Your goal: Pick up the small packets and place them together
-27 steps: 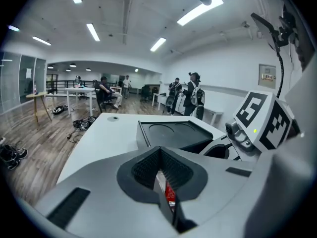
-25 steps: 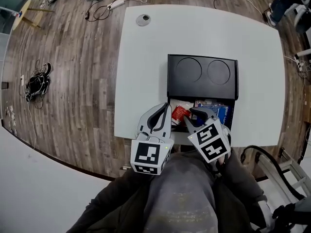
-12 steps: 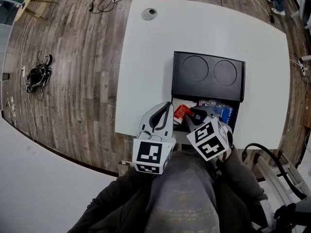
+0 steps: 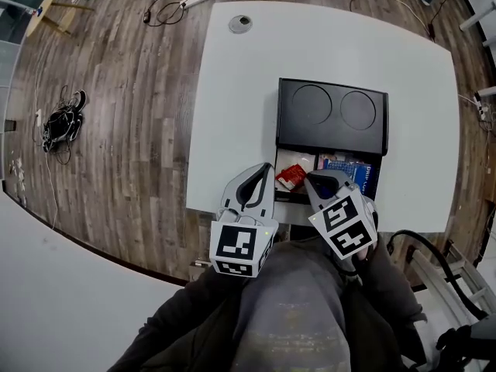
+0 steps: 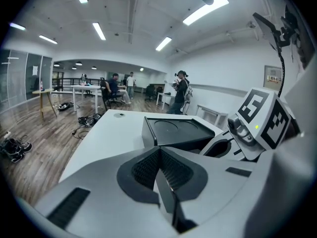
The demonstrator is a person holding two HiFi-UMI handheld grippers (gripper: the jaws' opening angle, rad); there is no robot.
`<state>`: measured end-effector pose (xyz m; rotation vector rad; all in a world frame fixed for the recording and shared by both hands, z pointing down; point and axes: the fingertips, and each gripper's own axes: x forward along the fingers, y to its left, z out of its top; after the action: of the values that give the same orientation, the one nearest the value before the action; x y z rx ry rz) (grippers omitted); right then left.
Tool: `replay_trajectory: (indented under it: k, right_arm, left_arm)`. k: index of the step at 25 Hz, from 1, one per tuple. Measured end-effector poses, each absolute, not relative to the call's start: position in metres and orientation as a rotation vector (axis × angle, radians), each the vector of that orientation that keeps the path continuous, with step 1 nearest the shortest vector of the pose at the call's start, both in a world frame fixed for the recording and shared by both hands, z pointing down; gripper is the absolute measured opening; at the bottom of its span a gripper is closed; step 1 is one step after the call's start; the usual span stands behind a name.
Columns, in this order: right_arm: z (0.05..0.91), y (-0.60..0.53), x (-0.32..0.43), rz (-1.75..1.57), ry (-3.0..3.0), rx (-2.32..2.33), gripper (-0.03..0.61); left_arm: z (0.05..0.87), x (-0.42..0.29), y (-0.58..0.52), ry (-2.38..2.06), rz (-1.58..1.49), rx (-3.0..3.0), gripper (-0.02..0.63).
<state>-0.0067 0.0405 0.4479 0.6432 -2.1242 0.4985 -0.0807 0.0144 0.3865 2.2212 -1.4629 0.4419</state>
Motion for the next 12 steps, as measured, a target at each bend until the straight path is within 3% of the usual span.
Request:
replay_trajectory:
  k: [12]
  right_arm:
    - [0.381,0.023,0.007,0.435,-2.23,0.831,0.004]
  left_arm:
    - [0.367,-0.073,0.012,-1.448,0.394,2.319,-0.009]
